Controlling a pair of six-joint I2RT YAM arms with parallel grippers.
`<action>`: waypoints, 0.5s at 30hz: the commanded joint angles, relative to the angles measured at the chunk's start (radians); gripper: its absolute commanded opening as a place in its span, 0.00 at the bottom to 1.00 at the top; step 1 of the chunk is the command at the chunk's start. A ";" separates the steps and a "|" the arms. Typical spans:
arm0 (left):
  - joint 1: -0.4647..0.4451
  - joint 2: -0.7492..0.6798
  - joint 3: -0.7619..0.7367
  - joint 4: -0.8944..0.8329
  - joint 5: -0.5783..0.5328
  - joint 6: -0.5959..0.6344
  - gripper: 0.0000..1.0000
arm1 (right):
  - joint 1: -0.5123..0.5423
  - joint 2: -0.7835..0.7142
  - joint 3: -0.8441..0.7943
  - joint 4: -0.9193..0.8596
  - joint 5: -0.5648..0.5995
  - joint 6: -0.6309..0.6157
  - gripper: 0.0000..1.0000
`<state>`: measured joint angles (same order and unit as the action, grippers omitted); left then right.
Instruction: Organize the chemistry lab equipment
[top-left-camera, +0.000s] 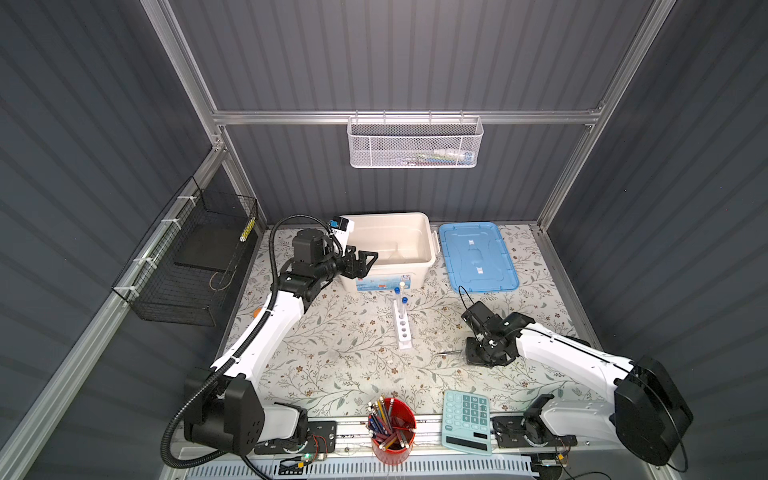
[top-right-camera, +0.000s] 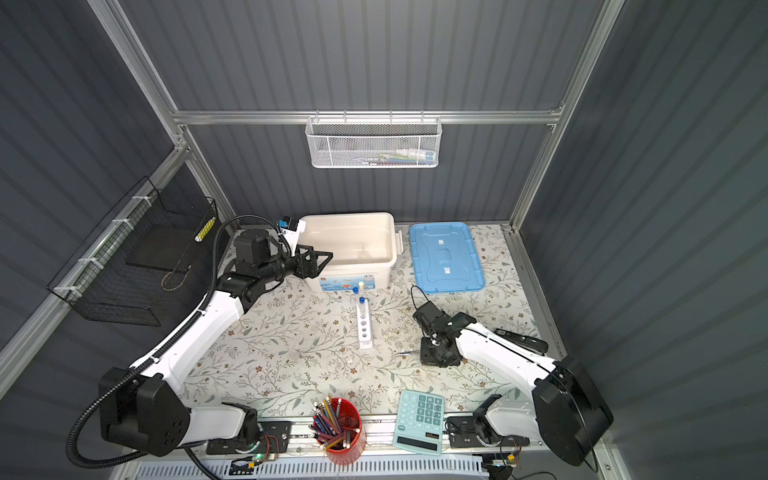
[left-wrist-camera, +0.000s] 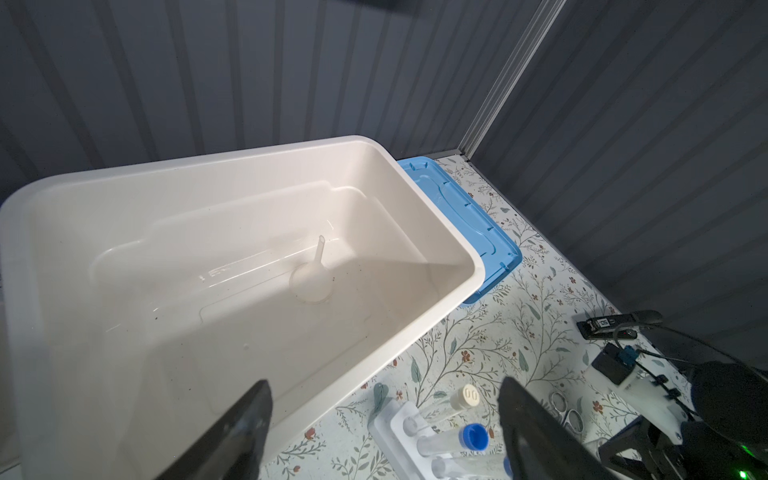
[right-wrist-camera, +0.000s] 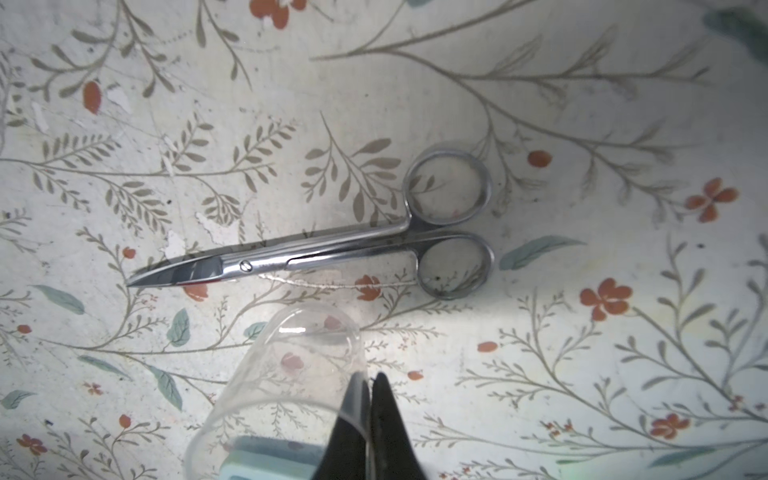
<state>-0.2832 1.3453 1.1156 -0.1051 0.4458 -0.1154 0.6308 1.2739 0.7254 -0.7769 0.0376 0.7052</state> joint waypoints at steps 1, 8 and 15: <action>-0.012 -0.008 0.042 -0.035 -0.008 0.023 0.85 | -0.018 0.031 0.077 -0.044 0.054 -0.070 0.08; -0.042 -0.017 0.045 -0.058 -0.021 0.020 0.85 | -0.100 0.177 0.258 -0.047 0.078 -0.213 0.12; -0.106 -0.012 0.104 -0.186 -0.038 0.092 0.85 | -0.143 0.372 0.390 -0.001 0.073 -0.287 0.15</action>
<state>-0.3729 1.3449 1.1725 -0.2218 0.4187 -0.0723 0.4973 1.6104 1.0782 -0.7795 0.0967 0.4675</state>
